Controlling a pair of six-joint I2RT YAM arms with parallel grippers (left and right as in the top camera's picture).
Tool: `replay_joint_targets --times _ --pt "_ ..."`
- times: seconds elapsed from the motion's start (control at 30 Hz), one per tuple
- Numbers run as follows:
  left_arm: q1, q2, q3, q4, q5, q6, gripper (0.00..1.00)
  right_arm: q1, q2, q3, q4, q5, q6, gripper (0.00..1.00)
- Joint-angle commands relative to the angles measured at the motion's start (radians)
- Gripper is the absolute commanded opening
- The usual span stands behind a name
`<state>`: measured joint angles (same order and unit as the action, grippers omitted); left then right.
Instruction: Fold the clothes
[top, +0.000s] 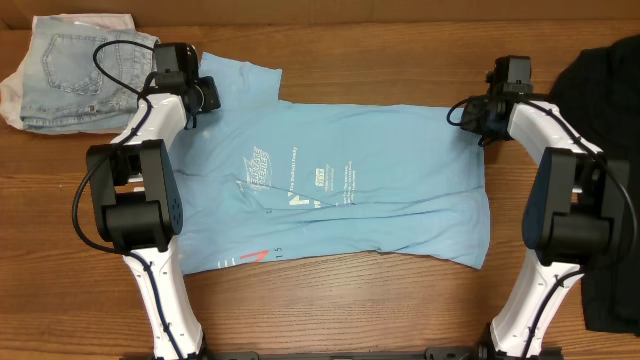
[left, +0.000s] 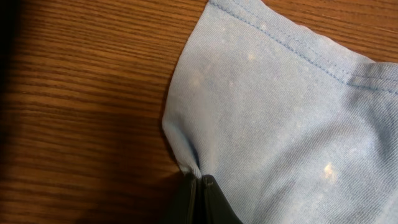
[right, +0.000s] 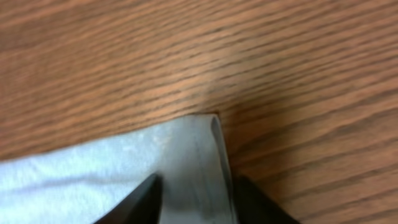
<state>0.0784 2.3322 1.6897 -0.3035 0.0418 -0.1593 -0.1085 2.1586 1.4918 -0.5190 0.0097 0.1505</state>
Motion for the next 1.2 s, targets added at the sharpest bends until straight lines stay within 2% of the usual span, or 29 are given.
replay_joint_targets --times 0.0,0.13,0.17,0.37,0.73,0.93,1.07,1.17 --pt "0.0 0.002 -0.002 -0.015 0.003 -0.013 0.04 0.002 0.019 0.001 0.006 -0.003 -0.006 0.29" --pt "0.0 -0.013 -0.001 -0.02 0.051 0.028 0.04 0.002 0.019 0.003 0.001 0.033 -0.002 0.05" --pt "0.0 -0.026 -0.001 -0.029 0.083 0.057 0.04 0.002 0.019 0.007 -0.011 0.05 0.002 0.04" --pt "0.0 -0.174 -0.001 -0.091 0.211 0.085 0.04 0.001 0.017 0.056 -0.096 0.061 0.028 0.04" --pt "0.029 -0.432 -0.001 -0.407 0.158 0.068 0.04 -0.01 -0.008 0.304 -0.448 0.06 0.134 0.04" --pt "0.076 -0.462 -0.001 -0.597 0.157 0.064 0.04 -0.06 -0.008 0.415 -0.649 0.057 0.15 0.04" --pt "0.141 -0.462 -0.001 -0.682 0.164 -0.003 0.04 -0.121 -0.008 0.42 -0.706 0.057 0.227 0.04" --pt "0.214 -0.462 -0.001 -0.75 0.21 -0.005 0.04 -0.184 -0.009 0.42 -0.764 -0.055 0.227 0.04"
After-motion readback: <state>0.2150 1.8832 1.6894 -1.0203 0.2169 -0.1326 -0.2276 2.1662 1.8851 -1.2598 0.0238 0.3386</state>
